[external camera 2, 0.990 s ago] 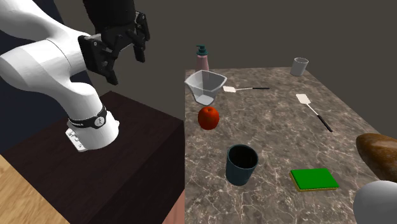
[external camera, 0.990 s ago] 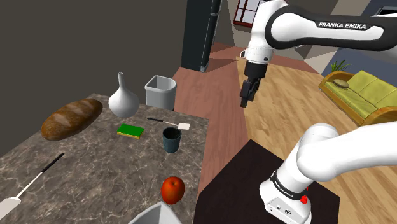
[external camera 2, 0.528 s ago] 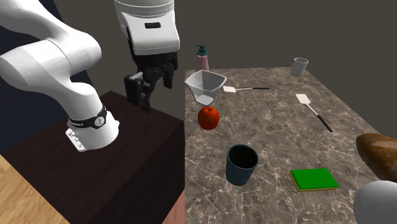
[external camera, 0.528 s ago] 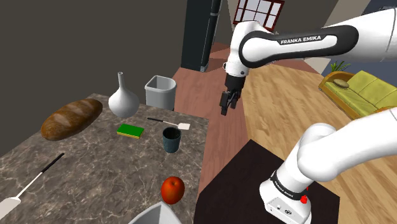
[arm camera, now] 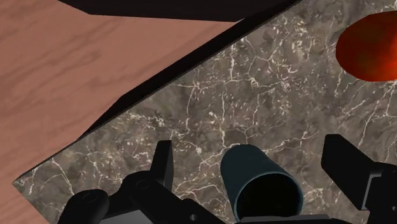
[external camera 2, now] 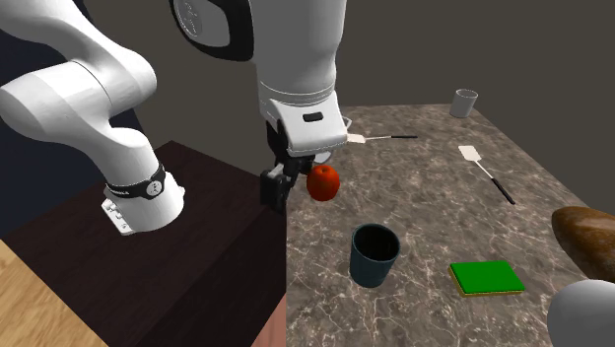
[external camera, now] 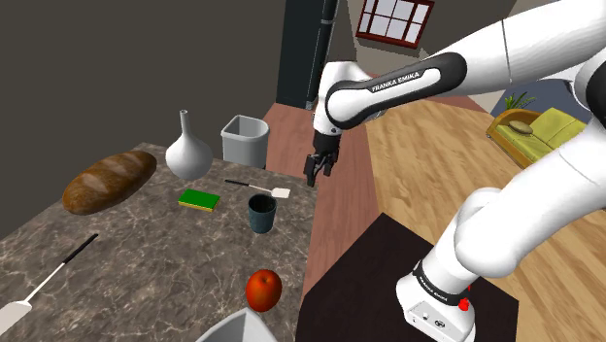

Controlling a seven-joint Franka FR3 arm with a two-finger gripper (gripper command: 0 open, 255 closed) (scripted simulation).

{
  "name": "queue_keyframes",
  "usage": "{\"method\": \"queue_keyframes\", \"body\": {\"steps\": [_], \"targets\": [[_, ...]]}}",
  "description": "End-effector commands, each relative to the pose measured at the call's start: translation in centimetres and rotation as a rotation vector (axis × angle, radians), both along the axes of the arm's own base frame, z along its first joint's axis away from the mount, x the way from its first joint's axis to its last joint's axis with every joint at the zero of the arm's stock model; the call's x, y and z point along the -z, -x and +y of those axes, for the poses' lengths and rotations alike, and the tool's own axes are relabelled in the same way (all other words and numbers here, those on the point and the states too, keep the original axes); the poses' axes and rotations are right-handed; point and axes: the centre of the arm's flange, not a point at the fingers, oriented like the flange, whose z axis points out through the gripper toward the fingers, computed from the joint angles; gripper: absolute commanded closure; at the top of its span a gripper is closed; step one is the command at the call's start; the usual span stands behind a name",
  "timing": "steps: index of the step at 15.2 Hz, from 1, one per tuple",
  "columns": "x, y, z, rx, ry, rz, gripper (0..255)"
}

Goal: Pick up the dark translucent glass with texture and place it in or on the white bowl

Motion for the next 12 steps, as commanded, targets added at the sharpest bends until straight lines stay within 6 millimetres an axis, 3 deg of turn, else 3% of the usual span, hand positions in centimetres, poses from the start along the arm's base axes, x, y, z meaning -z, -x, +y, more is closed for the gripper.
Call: {"method": "queue_keyframes", "body": {"steps": [1, 12], "targets": [[1.8, -1.9, 0.6, 0.006, 0.002, -0.009, 0], [11.6, -11.5, 3.8, 0.035, 0.013, -0.046, 0]]}}
